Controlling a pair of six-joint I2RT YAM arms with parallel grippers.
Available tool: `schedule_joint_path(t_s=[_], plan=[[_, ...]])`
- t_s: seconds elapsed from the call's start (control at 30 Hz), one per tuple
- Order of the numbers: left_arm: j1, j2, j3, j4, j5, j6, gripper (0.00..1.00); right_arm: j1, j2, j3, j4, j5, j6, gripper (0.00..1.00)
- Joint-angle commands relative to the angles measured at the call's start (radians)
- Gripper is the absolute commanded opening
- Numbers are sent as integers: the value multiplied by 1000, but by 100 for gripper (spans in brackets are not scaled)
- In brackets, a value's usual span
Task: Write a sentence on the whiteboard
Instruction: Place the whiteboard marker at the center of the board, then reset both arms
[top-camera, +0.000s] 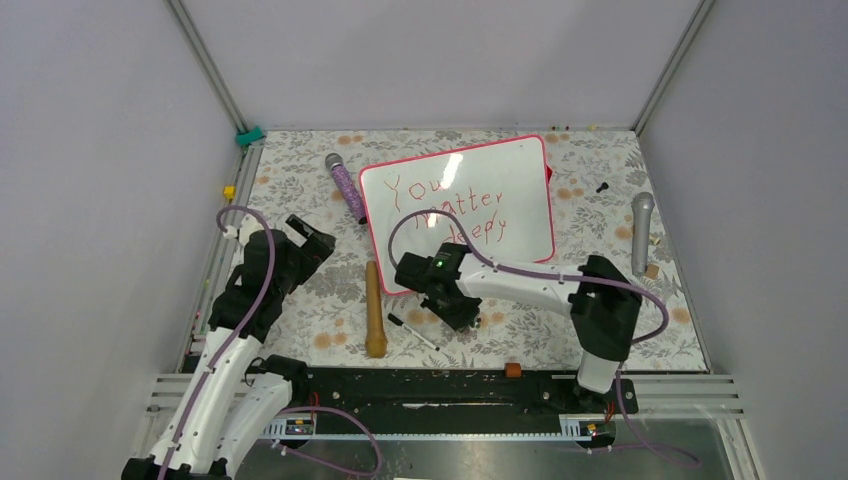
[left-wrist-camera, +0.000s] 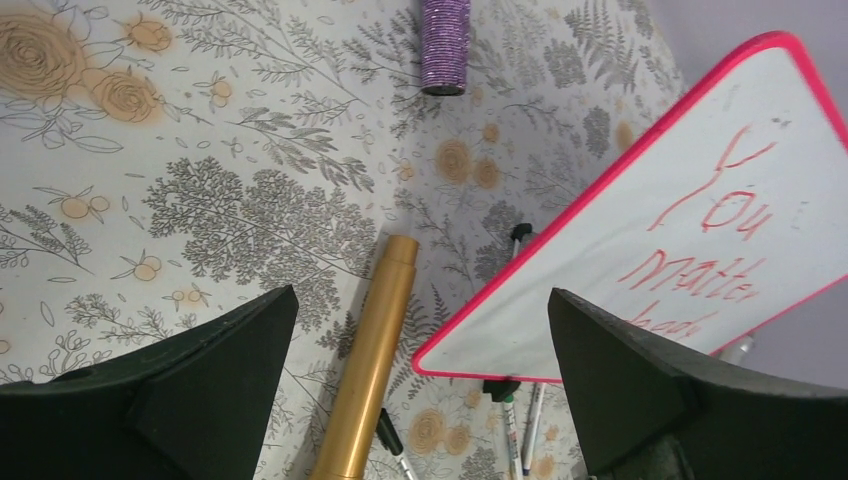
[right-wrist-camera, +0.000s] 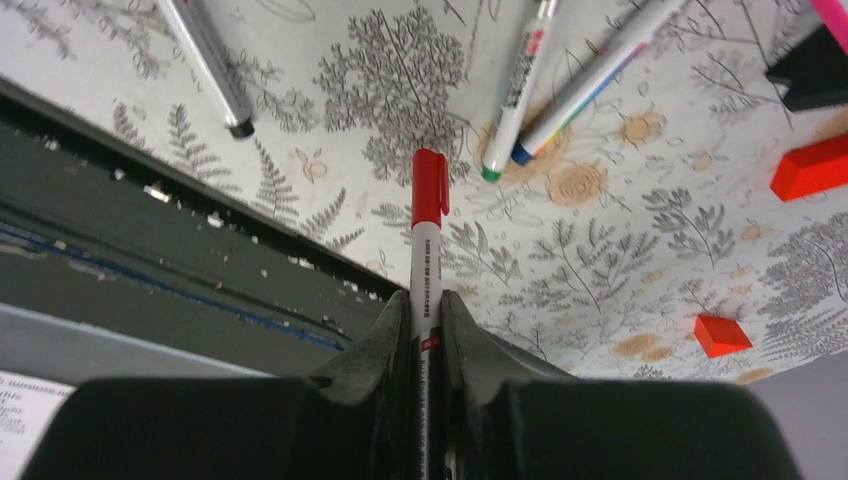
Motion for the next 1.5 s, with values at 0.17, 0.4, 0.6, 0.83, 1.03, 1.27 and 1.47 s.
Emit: schedule_joint_path(t_s=[0.17,0.4,0.6,0.83,1.03,1.27,1.47], plan=[[4,-11,-53,72,-50,26,99,8,-10,-29,95,16,3,0],[4,-34,-62,88,-30,45,99,-117,-292,-140,332,-257,-41,0],[5,-42,-85,134,22,59,99,-252,-313,-222,487,-391,-23,0],[4,-53,-82,156,44,101,99,-368,-292,-298,548,-438,-10,0],[4,-78,-126,209,62,118,99,-427,-293,-352,608,-448,4,38],[5,-109,-180,244,-12,120,99,-439,-360,-397,627,-297,8,78],[4,-167,-295,432,24,191,99,-481,-518,-474,672,-67,54,80]])
